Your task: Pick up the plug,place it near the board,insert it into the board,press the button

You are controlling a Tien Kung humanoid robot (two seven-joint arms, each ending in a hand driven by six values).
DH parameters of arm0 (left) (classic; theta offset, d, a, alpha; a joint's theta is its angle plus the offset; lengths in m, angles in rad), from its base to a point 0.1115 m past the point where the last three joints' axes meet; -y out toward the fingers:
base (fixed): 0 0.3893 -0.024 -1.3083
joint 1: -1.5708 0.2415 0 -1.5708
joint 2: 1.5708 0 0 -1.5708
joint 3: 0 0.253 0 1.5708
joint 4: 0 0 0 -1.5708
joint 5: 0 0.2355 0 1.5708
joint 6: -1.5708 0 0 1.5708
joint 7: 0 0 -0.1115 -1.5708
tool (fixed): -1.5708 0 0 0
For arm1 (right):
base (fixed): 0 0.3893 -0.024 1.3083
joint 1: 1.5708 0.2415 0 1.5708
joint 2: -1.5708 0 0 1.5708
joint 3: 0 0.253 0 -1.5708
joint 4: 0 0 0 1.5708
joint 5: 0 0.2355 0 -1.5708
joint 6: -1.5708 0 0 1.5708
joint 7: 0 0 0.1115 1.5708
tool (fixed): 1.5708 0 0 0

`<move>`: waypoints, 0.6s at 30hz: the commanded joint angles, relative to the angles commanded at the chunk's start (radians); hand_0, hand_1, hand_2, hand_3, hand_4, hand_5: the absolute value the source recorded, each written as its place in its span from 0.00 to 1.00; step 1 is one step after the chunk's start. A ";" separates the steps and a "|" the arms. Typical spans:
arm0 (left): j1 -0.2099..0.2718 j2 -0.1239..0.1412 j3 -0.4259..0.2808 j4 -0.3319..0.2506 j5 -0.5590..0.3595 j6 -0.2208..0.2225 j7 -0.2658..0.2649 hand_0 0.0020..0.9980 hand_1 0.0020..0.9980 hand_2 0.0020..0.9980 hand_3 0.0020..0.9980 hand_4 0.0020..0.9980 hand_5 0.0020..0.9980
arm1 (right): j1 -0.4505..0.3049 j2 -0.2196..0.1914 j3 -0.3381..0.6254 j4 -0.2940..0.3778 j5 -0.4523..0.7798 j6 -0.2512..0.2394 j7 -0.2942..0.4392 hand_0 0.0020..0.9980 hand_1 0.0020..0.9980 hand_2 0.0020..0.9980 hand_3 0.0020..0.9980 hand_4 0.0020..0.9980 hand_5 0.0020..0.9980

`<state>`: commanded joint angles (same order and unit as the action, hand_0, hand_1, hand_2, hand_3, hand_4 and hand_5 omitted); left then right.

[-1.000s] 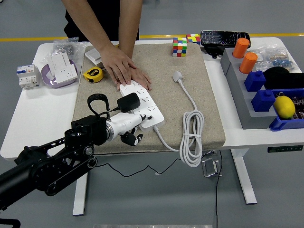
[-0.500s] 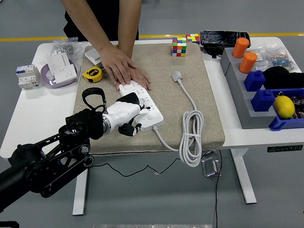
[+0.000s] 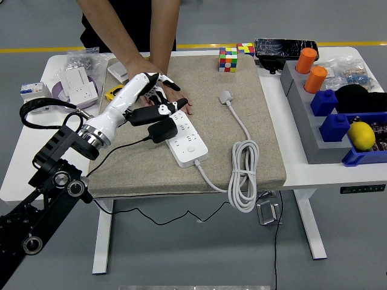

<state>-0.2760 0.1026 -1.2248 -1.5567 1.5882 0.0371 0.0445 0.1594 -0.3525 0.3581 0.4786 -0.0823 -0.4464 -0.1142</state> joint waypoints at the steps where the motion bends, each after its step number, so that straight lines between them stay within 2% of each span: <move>1: 0.014 -0.012 -0.020 0.004 -0.039 0.002 -0.009 0.92 0.92 0.89 0.84 1.00 0.68 | 0.000 0.001 0.001 0.000 0.000 0.000 0.000 0.89 0.83 0.79 0.79 1.00 0.99; 2: 0.035 -0.023 -0.045 0.016 -0.091 0.003 -0.020 1.00 1.00 1.00 1.00 1.00 0.86 | -0.001 0.002 -0.001 0.000 0.000 0.001 0.000 0.89 0.83 0.79 0.79 1.00 0.99; 7: 0.087 -0.010 -0.077 0.050 -0.299 0.003 -0.034 1.00 1.00 1.00 1.00 1.00 0.86 | -0.004 0.001 -0.002 -0.001 0.003 0.002 0.001 0.89 0.83 0.79 0.79 1.00 0.99; 8: 0.093 -0.010 -0.082 0.052 -0.338 0.001 -0.034 1.00 1.00 1.00 1.00 1.00 0.95 | -0.004 0.001 -0.001 -0.001 0.004 0.002 0.002 0.89 0.83 0.79 0.79 1.00 0.99; 9: 0.100 -0.011 -0.091 0.053 -0.383 0.002 -0.033 1.00 1.00 1.00 1.00 1.00 0.95 | -0.004 0.000 -0.002 -0.001 0.005 0.003 0.002 0.89 0.83 0.79 0.79 1.00 0.99; 12: 0.105 -0.014 -0.104 0.054 -0.507 0.004 -0.032 1.00 1.00 1.00 1.00 1.00 0.95 | -0.004 -0.001 -0.002 -0.001 0.006 0.004 0.003 0.89 0.83 0.79 0.79 1.00 0.99; 15: 0.101 -0.027 -0.125 0.058 -0.637 0.017 -0.035 1.00 1.00 1.00 1.00 1.00 0.94 | -0.005 -0.002 -0.004 -0.002 0.007 0.004 0.003 0.89 0.83 0.79 0.79 1.00 0.99; 18: 0.098 -0.029 -0.134 0.061 -0.760 0.033 -0.034 1.00 1.00 1.00 1.00 1.00 0.94 | -0.004 -0.001 -0.004 -0.001 0.006 0.004 0.002 0.89 0.83 0.79 0.79 1.00 0.99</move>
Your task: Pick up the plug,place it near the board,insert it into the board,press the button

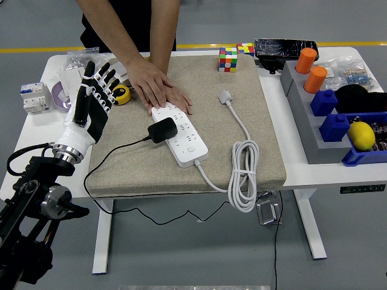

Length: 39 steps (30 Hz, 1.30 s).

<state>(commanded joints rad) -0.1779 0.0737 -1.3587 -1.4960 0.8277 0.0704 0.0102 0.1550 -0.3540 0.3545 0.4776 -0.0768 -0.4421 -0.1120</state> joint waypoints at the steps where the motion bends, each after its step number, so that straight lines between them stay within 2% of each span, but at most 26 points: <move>1: 0.000 0.002 0.000 -0.002 -0.039 0.007 0.003 1.00 1.00 1.00 1.00 1.00 0.94 | 0.000 0.000 0.000 0.000 0.000 0.000 0.000 0.89 0.83 0.79 0.79 1.00 0.99; 2: 0.001 0.003 -0.001 -0.003 -0.078 0.013 0.007 0.89 0.89 0.87 1.00 1.00 0.82 | 0.000 0.000 0.001 0.000 0.000 0.000 0.000 0.89 0.83 0.79 0.79 1.00 0.99; 5: -0.001 0.011 -0.004 -0.010 -0.186 0.033 0.042 0.89 0.89 0.87 1.00 1.00 0.82 | 0.000 0.000 0.002 0.000 0.000 0.000 0.000 0.89 0.83 0.79 0.79 1.00 0.99; 7: -0.006 0.018 0.002 -0.023 -0.130 0.047 0.071 0.89 0.89 0.87 1.00 1.00 0.82 | 0.000 0.000 0.002 0.000 0.000 0.000 -0.001 0.89 0.83 0.79 0.79 1.00 0.99; 8: -0.009 0.022 0.007 -0.030 -0.085 0.052 0.081 0.41 0.44 0.44 1.00 0.98 0.43 | 0.000 0.000 0.002 -0.001 0.000 0.000 -0.001 0.89 0.83 0.79 0.79 1.00 0.99; 13: -0.035 0.054 0.050 -0.047 0.123 0.049 0.101 0.41 0.44 0.44 1.00 0.98 0.43 | 0.001 0.000 0.004 0.000 -0.001 0.000 -0.001 0.89 0.83 0.79 0.79 1.00 0.99; 14: -0.045 0.065 0.066 -0.048 0.169 0.042 0.101 0.17 0.10 0.21 0.98 0.81 0.21 | 0.002 0.000 0.004 0.000 -0.002 0.000 -0.001 0.89 0.83 0.79 0.79 1.00 0.99; 17: -0.067 0.087 0.096 -0.051 0.292 0.014 0.102 0.17 0.10 0.21 0.98 0.81 0.21 | 0.002 0.000 0.005 0.000 -0.002 0.000 -0.001 0.89 0.83 0.79 0.79 1.00 0.99; 19: -0.090 0.109 0.122 -0.051 0.377 -0.022 0.108 0.17 0.10 0.21 0.98 0.81 0.21 | 0.004 -0.001 0.005 0.000 -0.002 -0.001 -0.002 0.89 0.83 0.79 0.79 1.00 0.99; 20: -0.098 0.115 0.130 -0.050 0.416 -0.039 0.113 0.12 0.03 0.15 0.90 0.64 0.12 | 0.005 -0.001 0.006 -0.001 -0.001 -0.001 -0.002 0.89 0.83 0.79 0.79 1.00 0.99; 24: -0.139 0.153 0.177 -0.037 0.591 -0.114 0.130 0.12 0.03 0.15 0.90 0.64 0.12 | 0.005 0.000 0.007 0.000 -0.001 -0.002 -0.002 0.89 0.83 0.79 0.79 1.00 0.99; 25: -0.150 0.164 0.193 -0.035 0.630 -0.126 0.131 0.12 0.03 0.15 0.90 0.64 0.12 | 0.005 0.000 0.007 0.000 0.000 -0.002 -0.002 0.89 0.83 0.79 0.79 1.00 0.99; 26: -0.160 0.175 0.210 -0.033 0.676 -0.139 0.132 0.11 0.02 0.15 0.90 0.57 0.08 | 0.005 0.000 0.008 0.001 0.000 -0.003 -0.002 0.89 0.83 0.79 0.79 1.00 0.99; 29: -0.194 0.204 0.268 -0.026 0.793 -0.164 0.132 0.11 0.02 0.15 0.90 0.57 0.08 | 0.005 0.000 0.008 0.000 0.001 -0.003 -0.002 0.89 0.83 0.79 0.79 1.00 0.99; 34: -0.254 0.232 0.388 0.011 1.001 -0.163 0.115 0.11 0.02 0.15 0.90 0.53 0.05 | 0.008 0.000 0.010 0.001 -0.001 -0.003 -0.002 0.89 0.83 0.78 0.79 1.00 0.99; 39: -0.298 0.228 0.481 0.058 1.215 -0.150 0.102 0.11 0.02 0.15 0.90 0.53 0.03 | 0.012 0.000 0.008 0.002 -0.002 -0.003 -0.002 0.89 0.83 0.78 0.79 1.00 0.99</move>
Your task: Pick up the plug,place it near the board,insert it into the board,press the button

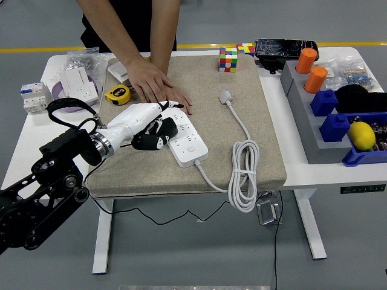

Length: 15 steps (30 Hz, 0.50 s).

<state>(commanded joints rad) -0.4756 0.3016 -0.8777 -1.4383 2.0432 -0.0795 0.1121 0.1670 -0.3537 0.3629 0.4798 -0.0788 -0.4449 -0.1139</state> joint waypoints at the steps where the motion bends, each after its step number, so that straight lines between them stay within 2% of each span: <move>1: -0.009 -0.001 0.021 0.009 0.046 0.002 -0.003 0.11 0.02 0.15 0.90 0.53 0.03 | 0.000 0.000 -0.001 0.000 0.001 0.000 0.000 0.89 0.83 0.78 0.79 1.00 0.99; 4: -0.030 -0.003 0.068 0.033 0.166 0.003 -0.010 0.11 0.02 0.15 0.90 0.53 0.03 | 0.000 0.000 -0.003 -0.001 0.002 0.000 0.000 0.89 0.83 0.78 0.79 1.00 0.99; 6: -0.041 -0.003 0.100 0.056 0.204 0.003 -0.014 0.11 0.02 0.15 0.90 0.52 0.02 | 0.001 -0.001 -0.005 -0.001 0.003 0.000 0.000 0.88 0.83 0.78 0.79 1.00 0.99; 11: -0.049 -0.010 0.143 0.107 0.216 0.010 -0.019 0.11 0.02 0.15 0.89 0.52 0.01 | 0.001 -0.003 -0.008 0.000 0.002 -0.001 0.000 0.88 0.83 0.78 0.79 1.00 0.99; 15: -0.054 -0.027 0.167 0.159 0.221 0.014 -0.021 0.11 0.02 0.15 0.89 0.52 0.01 | 0.000 -0.004 -0.013 0.000 0.003 -0.001 -0.001 0.88 0.83 0.78 0.79 1.00 0.99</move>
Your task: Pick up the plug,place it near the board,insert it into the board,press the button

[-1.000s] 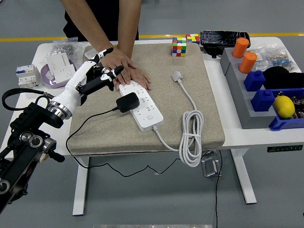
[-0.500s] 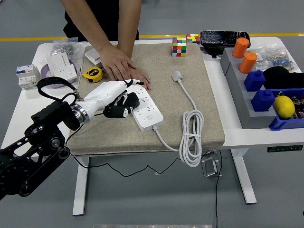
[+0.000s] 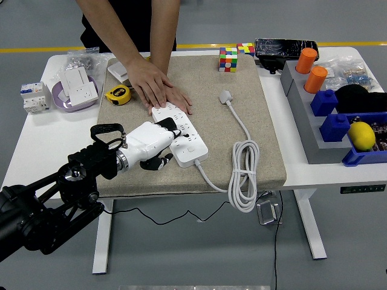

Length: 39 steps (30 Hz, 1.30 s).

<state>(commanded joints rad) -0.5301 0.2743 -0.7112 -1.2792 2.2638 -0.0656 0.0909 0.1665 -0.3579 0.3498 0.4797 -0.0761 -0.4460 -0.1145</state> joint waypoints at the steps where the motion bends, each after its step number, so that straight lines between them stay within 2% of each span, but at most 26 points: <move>1: -0.002 -0.006 0.006 0.017 0.002 0.000 -0.001 0.11 0.02 0.15 0.89 0.52 0.01 | 0.000 0.000 -0.001 0.000 0.000 0.000 0.000 0.88 0.83 0.78 0.79 1.00 0.99; 6: -0.009 -0.019 0.029 0.053 0.000 0.005 -0.004 0.11 0.02 0.15 0.90 0.52 0.00 | 0.002 -0.003 -0.004 0.001 -0.001 -0.001 0.000 0.88 0.83 0.78 0.79 1.00 0.99; 17: -0.017 -0.042 0.040 0.061 -0.001 0.017 -0.006 0.11 0.02 0.15 0.90 0.51 0.00 | -0.001 -0.003 -0.009 0.002 -0.001 -0.002 -0.001 0.88 0.83 0.78 0.79 1.00 0.99; 39: -0.035 -0.051 0.060 0.105 0.005 0.016 -0.006 0.11 0.02 0.15 0.90 0.51 0.00 | 0.003 -0.004 -0.007 0.001 0.001 -0.002 0.000 0.88 0.83 0.78 0.79 1.00 0.99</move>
<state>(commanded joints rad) -0.5655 0.2236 -0.6510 -1.1742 2.2689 -0.0494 0.0852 0.1696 -0.3623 0.3424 0.4810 -0.0750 -0.4479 -0.1147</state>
